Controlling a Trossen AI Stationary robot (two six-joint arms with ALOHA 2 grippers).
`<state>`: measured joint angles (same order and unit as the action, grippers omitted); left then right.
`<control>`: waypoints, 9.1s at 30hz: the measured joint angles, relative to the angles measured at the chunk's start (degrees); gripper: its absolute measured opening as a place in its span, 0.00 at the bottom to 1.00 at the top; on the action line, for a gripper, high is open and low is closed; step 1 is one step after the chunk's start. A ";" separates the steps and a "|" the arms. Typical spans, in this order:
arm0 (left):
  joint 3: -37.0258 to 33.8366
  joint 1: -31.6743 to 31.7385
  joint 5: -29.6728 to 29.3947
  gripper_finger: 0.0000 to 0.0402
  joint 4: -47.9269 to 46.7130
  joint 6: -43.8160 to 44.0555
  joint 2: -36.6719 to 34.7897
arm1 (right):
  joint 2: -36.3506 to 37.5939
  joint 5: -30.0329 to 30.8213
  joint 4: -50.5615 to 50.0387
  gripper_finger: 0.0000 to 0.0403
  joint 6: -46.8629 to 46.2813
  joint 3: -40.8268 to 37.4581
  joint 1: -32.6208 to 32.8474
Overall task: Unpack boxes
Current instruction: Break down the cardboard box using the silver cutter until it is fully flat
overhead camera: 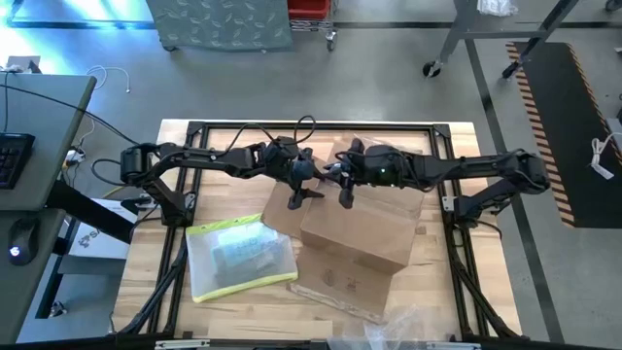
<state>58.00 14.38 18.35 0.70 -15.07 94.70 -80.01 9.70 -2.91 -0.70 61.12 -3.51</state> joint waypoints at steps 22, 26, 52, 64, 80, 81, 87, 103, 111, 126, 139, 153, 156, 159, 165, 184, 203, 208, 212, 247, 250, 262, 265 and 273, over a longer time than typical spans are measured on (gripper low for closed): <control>0.00 -0.27 -0.22 0.58 -0.06 0.00 0.00 | 0.75 0.99 18.59 0.14 4.22 -11.37 0.84; 0.00 -0.27 -0.22 0.58 -0.06 -0.02 0.00 | 1.24 0.70 21.68 0.14 4.14 -11.50 0.92; 0.00 -0.32 -0.34 0.58 0.54 -0.07 0.07 | 1.80 -0.29 10.31 0.14 3.55 -10.91 0.44; 0.02 -0.34 -0.57 0.58 1.15 0.02 0.13 | 4.90 0.87 10.68 0.14 7.03 -11.43 1.65; 0.02 -0.25 -0.44 0.58 0.32 -0.07 0.04 | 4.12 -4.39 14.69 0.14 10.41 -11.47 -0.04; 0.02 -0.25 -0.44 0.58 0.32 -0.07 0.04 | 3.78 -5.81 14.77 0.14 10.39 -11.47 -0.19; 0.02 -0.25 -0.46 0.58 0.26 -0.17 0.04 | 2.12 -6.93 14.74 0.14 11.55 -11.30 -0.61; 0.02 -0.27 -0.35 0.58 0.21 -0.02 0.04 | 3.57 -7.06 14.68 0.14 14.70 -11.39 -1.11; 0.02 -0.32 -0.33 0.58 0.23 -0.02 0.04 | 3.50 -7.29 12.21 0.14 13.80 -11.30 -1.65; 0.02 -0.30 -0.31 0.58 0.16 0.07 0.04 | 3.58 -2.30 16.99 0.14 6.02 -11.37 -2.35; 0.02 -0.30 -0.29 0.58 0.16 0.04 0.04 | 3.57 -2.92 17.47 0.14 3.63 -11.37 -2.03; 0.02 -0.30 -0.33 0.58 0.16 0.04 0.04 | 2.87 -4.16 13.87 0.14 1.63 -11.32 -1.96; 0.02 -0.30 -0.33 0.58 0.15 0.03 0.04 | 2.48 -3.40 12.69 0.14 1.35 -11.25 -1.95; 0.02 -0.30 -0.35 0.58 0.16 0.02 0.04 | 2.22 -2.96 10.71 0.14 0.44 -11.07 -1.94; 0.02 -0.30 -0.74 0.58 0.09 0.23 0.04 | 2.31 0.16 8.89 0.14 -0.88 -10.94 -0.23; 0.20 -0.38 -3.31 0.58 -1.24 0.53 -0.11 | 10.69 5.87 -5.61 0.14 -8.46 -11.28 3.29; 0.20 -0.36 -4.11 0.58 -1.30 0.59 -0.13 | 24.18 14.91 -31.82 0.14 -25.07 -11.28 12.05; 0.20 -0.34 -4.09 0.58 -1.30 0.59 -0.13 | 27.48 16.61 -40.67 0.14 -31.92 -11.19 14.82; 0.20 -0.34 -4.09 0.58 -1.28 0.83 -0.13 | 30.33 16.67 -46.03 0.14 -36.02 -11.19 16.45; 0.24 -0.25 -4.24 0.58 -0.41 3.06 -0.07 | 27.06 9.53 -78.63 0.14 -44.45 7.05 18.27; -0.45 -0.13 -6.23 0.58 -5.85 1.90 0.02 | 27.48 10.97 -80.52 0.14 -41.17 7.47 18.37; 0.00 -1.53 -22.18 0.55 -16.19 5.20 -1.11 | 29.51 33.31 -48.73 0.14 -30.26 -6.36 23.70; 1.89 -2.66 -22.74 0.53 -13.12 6.17 -4.16 | 29.40 35.10 -39.06 0.14 -25.80 -9.68 24.45; 6.23 -9.58 -11.36 0.43 5.25 11.87 -6.16 | 30.22 45.09 -30.50 0.14 -21.05 -9.77 29.02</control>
<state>64.22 4.80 7.00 5.95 -3.20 88.54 -49.79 54.79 -33.41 -21.75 51.35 25.51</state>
